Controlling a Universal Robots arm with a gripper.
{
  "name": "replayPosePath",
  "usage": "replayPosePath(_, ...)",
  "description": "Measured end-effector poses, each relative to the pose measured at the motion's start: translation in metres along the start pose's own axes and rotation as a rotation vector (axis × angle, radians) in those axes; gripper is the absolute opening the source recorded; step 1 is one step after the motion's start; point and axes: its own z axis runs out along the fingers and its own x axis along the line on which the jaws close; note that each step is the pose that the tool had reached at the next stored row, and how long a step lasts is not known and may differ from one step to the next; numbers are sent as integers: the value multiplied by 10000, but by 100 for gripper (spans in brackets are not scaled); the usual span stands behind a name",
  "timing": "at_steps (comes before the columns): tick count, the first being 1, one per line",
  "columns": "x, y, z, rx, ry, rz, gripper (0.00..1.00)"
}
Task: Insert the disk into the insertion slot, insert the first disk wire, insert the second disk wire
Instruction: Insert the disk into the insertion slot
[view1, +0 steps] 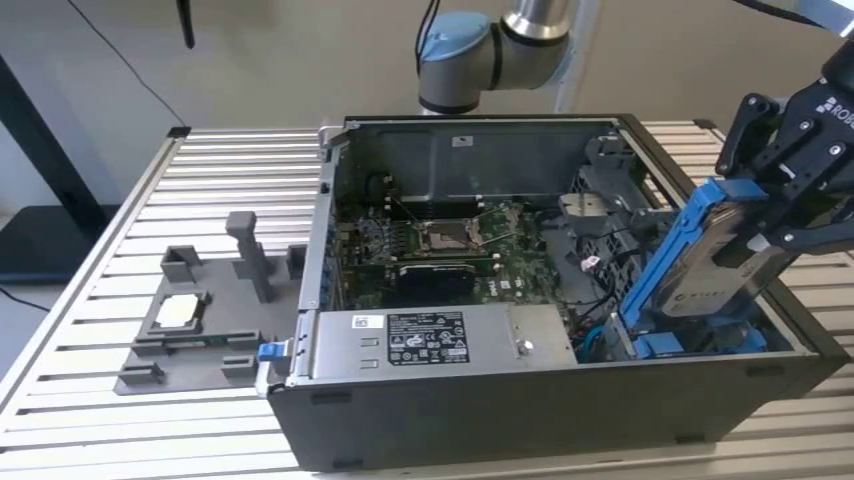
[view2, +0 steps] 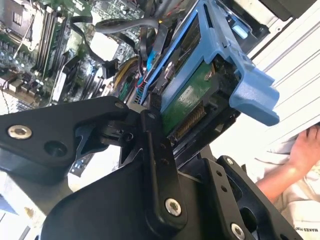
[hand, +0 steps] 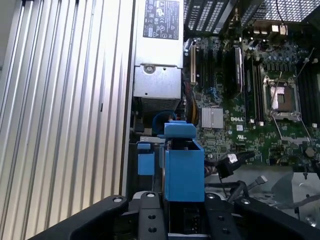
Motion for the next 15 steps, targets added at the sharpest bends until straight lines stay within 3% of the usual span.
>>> replayPosePath(6, 16, -40, 64, -77, -3, 5, 32)
replayPosePath(11, 22, -65, 144, -82, -2, 5, 32)
replayPosePath(15, 22, -65, 147, -82, 11, 9, 32)
